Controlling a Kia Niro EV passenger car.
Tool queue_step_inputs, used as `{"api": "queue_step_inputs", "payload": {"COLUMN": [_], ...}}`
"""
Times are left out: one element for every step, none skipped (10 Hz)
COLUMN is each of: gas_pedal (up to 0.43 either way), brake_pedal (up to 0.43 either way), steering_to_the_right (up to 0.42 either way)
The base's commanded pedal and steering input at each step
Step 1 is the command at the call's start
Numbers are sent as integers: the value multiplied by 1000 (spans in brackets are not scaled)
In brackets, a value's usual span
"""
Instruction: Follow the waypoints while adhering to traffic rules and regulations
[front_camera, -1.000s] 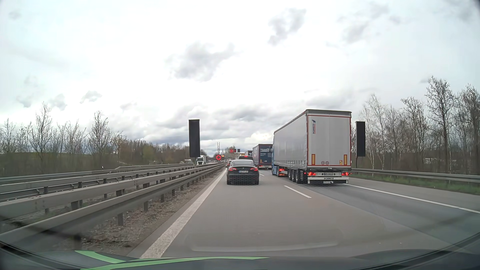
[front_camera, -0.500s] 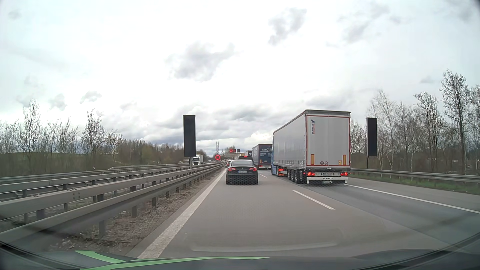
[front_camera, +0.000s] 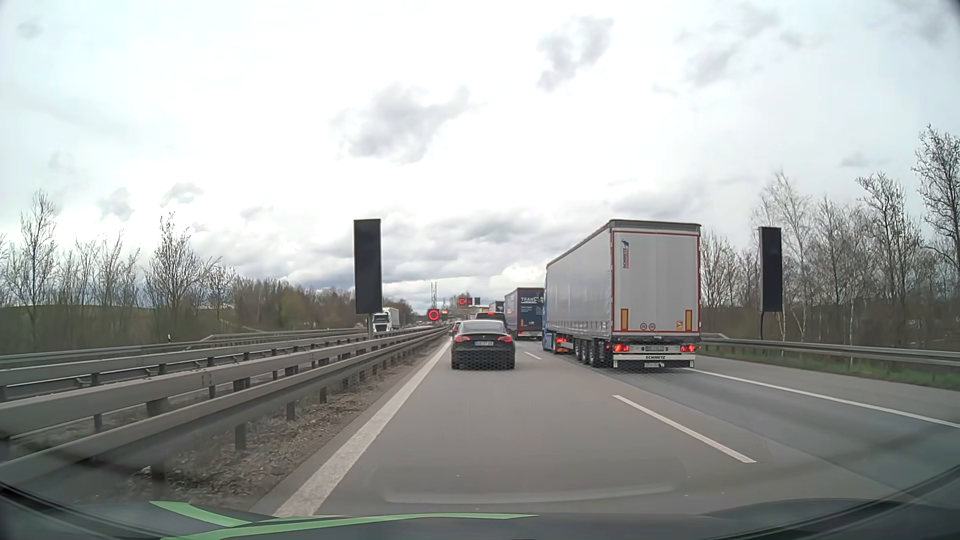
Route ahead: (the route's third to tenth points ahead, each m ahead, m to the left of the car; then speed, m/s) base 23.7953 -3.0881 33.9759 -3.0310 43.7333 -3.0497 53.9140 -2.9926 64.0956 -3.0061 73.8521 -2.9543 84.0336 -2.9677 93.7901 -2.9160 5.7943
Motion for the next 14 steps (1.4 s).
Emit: {"api": "queue_step_inputs", "payload": {"gas_pedal": [59, 59, 47, 47, 47, 47, 47, 47, 39, 39, 39, 39, 39, 39], "brake_pedal": [0, 0, 0, 0, 0, 0, 0, 0, 0, 0, 0, 0, 0, 0], "steering_to_the_right": [-3, -3, -5, -6, -6, -6, -6, -6, -6, -6, -5, -5, -6, -5]}}
